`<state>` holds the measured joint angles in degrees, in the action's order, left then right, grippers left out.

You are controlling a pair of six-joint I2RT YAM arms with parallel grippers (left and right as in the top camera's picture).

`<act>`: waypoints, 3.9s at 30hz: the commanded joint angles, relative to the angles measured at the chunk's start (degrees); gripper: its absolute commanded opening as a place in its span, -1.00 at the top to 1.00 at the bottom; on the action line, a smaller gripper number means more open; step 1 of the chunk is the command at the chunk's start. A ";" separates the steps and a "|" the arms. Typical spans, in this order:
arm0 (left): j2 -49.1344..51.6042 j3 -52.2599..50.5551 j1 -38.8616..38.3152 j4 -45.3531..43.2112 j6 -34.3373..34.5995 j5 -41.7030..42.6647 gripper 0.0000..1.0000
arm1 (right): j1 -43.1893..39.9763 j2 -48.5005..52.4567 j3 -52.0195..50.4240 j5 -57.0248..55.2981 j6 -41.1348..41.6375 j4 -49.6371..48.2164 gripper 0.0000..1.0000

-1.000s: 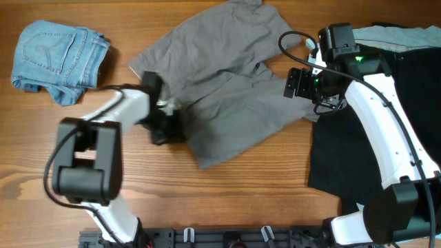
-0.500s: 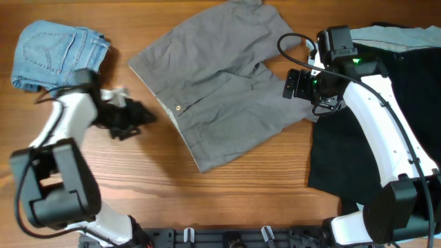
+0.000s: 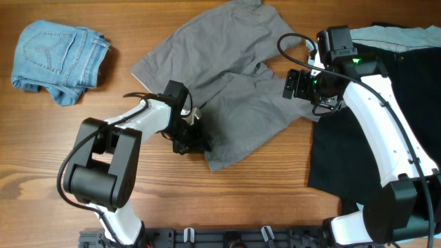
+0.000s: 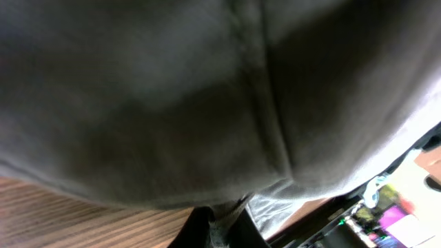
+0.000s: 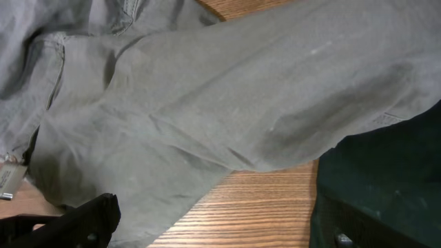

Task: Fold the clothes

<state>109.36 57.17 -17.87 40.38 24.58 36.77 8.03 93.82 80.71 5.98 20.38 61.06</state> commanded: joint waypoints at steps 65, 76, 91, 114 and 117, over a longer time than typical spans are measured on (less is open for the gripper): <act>-12.04 3.58 40.63 17.14 -10.91 -21.64 -0.53 | 24.09 2.71 -30.21 18.29 16.85 5.42 -0.63; -12.09 3.61 40.63 17.66 -10.91 -21.59 -0.50 | 23.56 2.71 -34.49 16.61 21.49 -9.64 -0.46; -19.39 4.42 40.61 23.58 -12.46 -21.44 -0.50 | 15.56 2.71 -33.90 11.52 15.80 -11.54 0.90; -19.37 -15.69 35.71 15.32 -3.26 -15.93 0.09 | 12.17 -0.24 -27.87 10.95 13.20 -9.62 0.92; -19.37 -15.72 35.69 14.67 -1.42 -19.78 0.49 | 12.20 -0.24 -27.87 10.93 12.79 -9.64 0.91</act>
<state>90.74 41.76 18.04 55.83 19.88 21.26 20.40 94.63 51.92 17.91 34.22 51.57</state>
